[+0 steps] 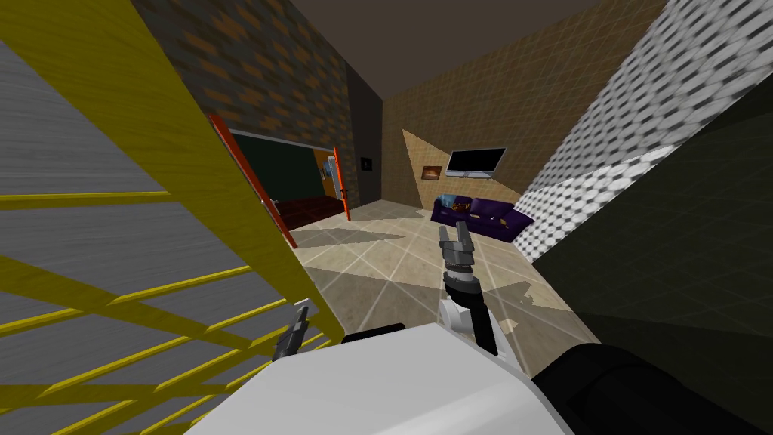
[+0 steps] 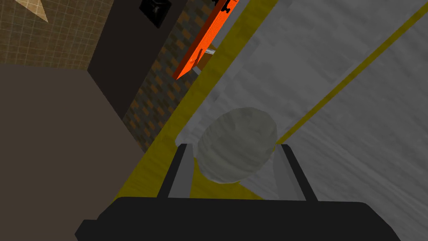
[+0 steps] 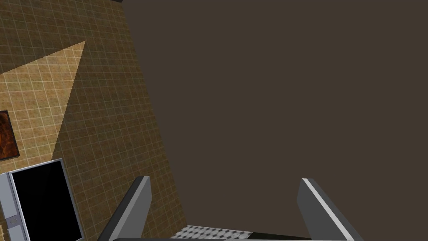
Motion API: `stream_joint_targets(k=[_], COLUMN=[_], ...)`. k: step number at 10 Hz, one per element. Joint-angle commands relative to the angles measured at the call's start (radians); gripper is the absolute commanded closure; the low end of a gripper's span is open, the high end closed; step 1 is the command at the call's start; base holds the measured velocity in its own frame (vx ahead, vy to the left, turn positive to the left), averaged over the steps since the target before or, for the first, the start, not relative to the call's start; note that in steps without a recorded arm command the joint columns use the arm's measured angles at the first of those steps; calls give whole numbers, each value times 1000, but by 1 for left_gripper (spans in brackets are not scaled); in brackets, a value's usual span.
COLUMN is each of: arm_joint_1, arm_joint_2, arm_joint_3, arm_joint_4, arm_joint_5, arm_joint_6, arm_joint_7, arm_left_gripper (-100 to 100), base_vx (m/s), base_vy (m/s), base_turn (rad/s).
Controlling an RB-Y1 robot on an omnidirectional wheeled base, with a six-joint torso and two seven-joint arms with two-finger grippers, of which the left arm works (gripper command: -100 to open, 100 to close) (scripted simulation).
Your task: Push the door open
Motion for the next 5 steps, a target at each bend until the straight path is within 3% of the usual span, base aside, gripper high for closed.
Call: stream_joint_targets(k=[1, 5], arm_joint_1=[-10, -29], arm_joint_2=[7, 10], arm_joint_3=[9, 7], arm_joint_4=[5, 18], arm_joint_5=[21, 49], arm_joint_6=[-3, -2], arm_joint_7=[50, 135], arm_left_gripper=[100, 100], base_vx=[-1, 0], base_vy=[11, 13], base_turn=[-21, -17])
